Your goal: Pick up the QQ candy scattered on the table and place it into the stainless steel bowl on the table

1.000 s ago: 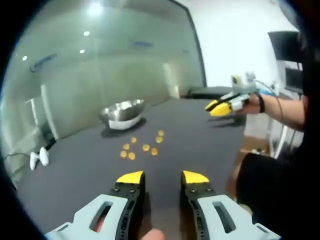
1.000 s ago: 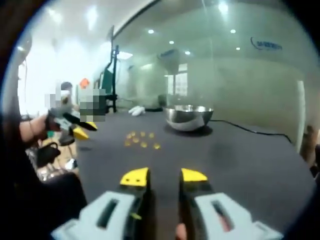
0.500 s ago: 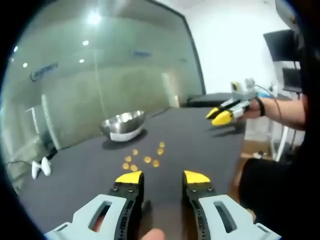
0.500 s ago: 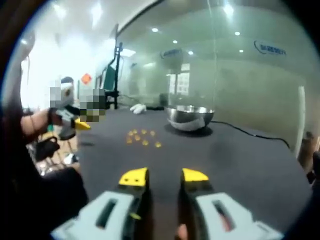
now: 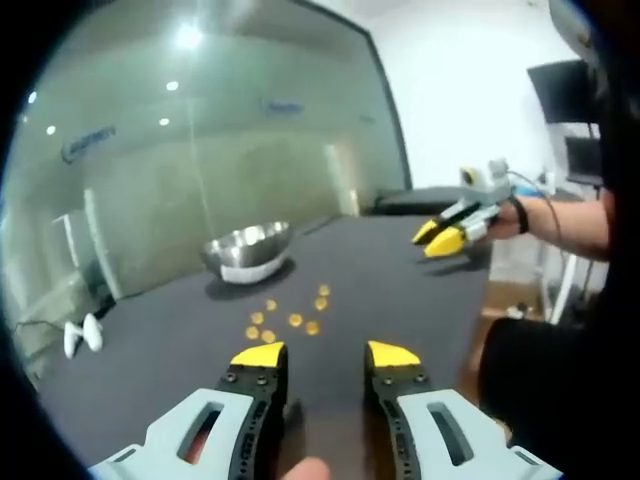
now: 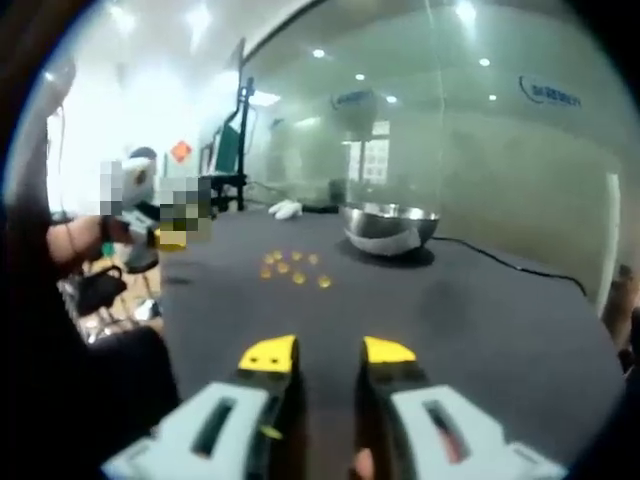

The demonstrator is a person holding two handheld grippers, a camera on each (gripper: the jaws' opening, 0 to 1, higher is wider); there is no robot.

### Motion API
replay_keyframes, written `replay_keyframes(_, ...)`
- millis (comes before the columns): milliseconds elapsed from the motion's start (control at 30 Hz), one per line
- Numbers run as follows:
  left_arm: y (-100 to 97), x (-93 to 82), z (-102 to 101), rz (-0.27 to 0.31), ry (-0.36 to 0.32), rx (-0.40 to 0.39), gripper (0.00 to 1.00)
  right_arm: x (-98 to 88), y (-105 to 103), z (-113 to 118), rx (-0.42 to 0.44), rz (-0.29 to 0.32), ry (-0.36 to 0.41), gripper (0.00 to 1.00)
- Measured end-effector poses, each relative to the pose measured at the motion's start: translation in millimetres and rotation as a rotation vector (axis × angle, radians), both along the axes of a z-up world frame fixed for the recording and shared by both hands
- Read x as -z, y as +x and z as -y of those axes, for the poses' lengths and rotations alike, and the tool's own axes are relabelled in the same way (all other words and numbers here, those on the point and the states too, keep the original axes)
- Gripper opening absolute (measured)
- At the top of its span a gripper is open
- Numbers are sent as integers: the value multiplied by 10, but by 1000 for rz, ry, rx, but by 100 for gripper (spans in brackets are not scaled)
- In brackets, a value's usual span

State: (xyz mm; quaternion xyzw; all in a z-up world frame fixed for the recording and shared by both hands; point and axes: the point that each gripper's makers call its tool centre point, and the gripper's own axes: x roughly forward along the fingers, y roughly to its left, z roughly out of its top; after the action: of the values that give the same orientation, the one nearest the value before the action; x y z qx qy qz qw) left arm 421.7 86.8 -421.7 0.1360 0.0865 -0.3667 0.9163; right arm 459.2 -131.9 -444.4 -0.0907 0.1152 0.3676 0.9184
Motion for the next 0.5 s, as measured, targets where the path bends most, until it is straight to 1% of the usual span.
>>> replay_keyframes(100,11,30,-20,-2,14,-4,32,23,58,-37,-8,-8,8,24)
replay_keyframes(133,12,31,-23,-3,14,-5,32,17,83,-52,-10,6,3,23)
replay_keyframes(167,9,28,-20,-4,9,-5,32,-47,123,-92,-24,54,5,22)
replay_keyframes(233,4,21,-10,-2,7,1,32,-71,173,-165,-43,40,33,22)
replay_keyframes(367,10,9,-11,6,19,4,32,-78,344,-307,-70,43,34,22)
replay_keyframes(500,-2,-36,-36,0,-7,6,32,-37,519,-458,-93,13,52,22)
